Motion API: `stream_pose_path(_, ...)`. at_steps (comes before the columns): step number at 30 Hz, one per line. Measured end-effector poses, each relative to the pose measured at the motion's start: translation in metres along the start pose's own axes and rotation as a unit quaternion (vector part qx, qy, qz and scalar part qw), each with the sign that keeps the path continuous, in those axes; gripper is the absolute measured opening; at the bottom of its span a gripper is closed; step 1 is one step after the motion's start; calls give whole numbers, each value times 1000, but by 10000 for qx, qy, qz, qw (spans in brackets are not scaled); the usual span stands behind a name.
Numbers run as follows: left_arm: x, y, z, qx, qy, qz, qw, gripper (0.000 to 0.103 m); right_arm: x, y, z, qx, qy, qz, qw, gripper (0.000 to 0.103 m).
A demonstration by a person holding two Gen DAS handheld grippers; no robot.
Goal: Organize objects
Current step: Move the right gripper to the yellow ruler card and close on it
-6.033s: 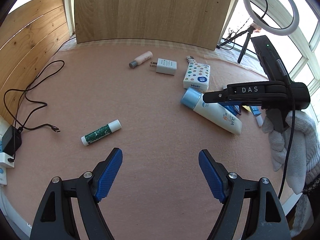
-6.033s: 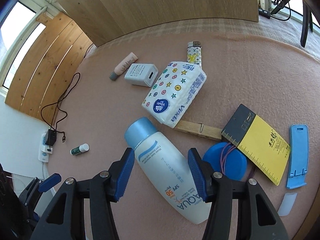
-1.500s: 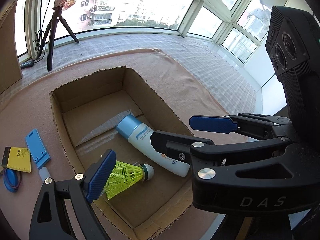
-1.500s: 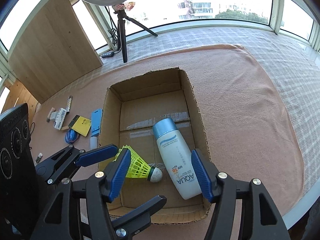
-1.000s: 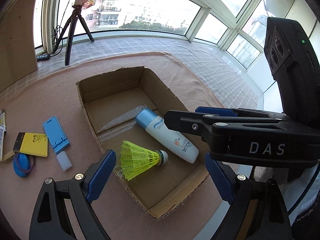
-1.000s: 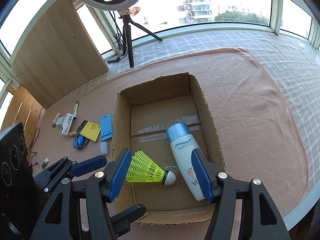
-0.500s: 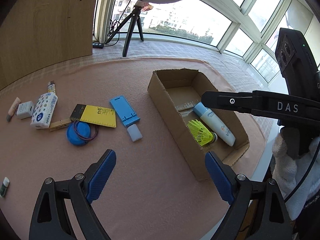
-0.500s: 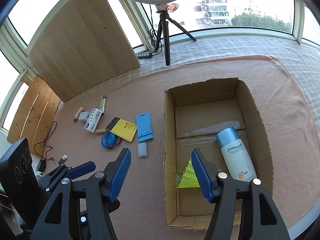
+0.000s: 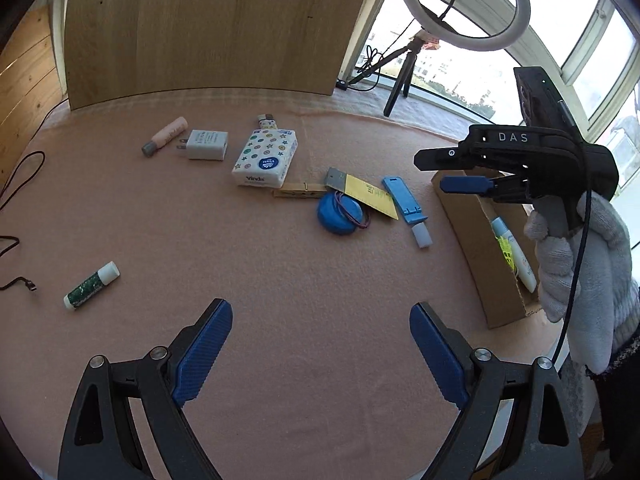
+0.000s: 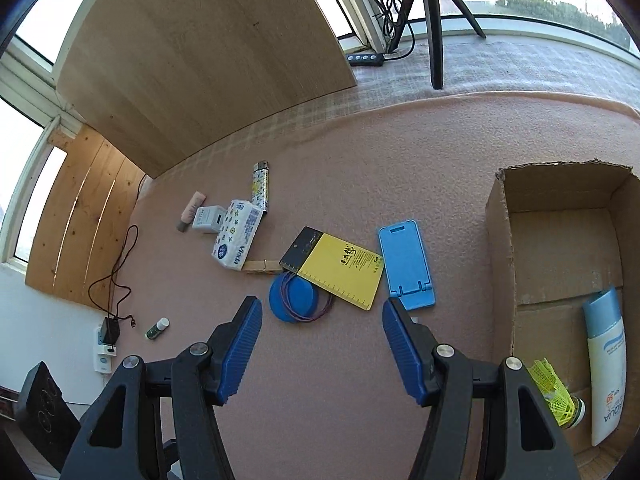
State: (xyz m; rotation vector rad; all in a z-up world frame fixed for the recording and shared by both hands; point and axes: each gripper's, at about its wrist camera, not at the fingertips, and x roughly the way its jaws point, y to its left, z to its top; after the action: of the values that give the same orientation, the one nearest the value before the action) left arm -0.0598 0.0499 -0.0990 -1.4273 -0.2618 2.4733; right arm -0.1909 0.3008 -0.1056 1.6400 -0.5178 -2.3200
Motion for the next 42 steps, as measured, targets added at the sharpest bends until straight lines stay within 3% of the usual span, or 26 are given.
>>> stream_pose_path(5,-12,29,-10,-237,-31,146,9996,92,47,8,25,136,285,-118,9994,58)
stream_pose_path(11,-19,54,-17,-467,-55,293,9985,92,90,1,52,428,521,-394,9969,46)
stream_pose_path(20,-21,76,-23,-630,-31,352,9974,92,125,22,74,212,634,-1044,9923,45)
stream_pose_path(30,-13,79,-20,-677,-22,226,9974,92,139,75,37,-851,914,-1568,9797,41)
stream_pose_path(38,-10,76,-19,-636,-12,153,9979,92,127,82,-5,-1095,1070,-1321,9793,36)
stream_pose_path(42,-6,71,-18,-578,25,104,9983,92,112,72,-35,-969,1071,-936,9851,35)
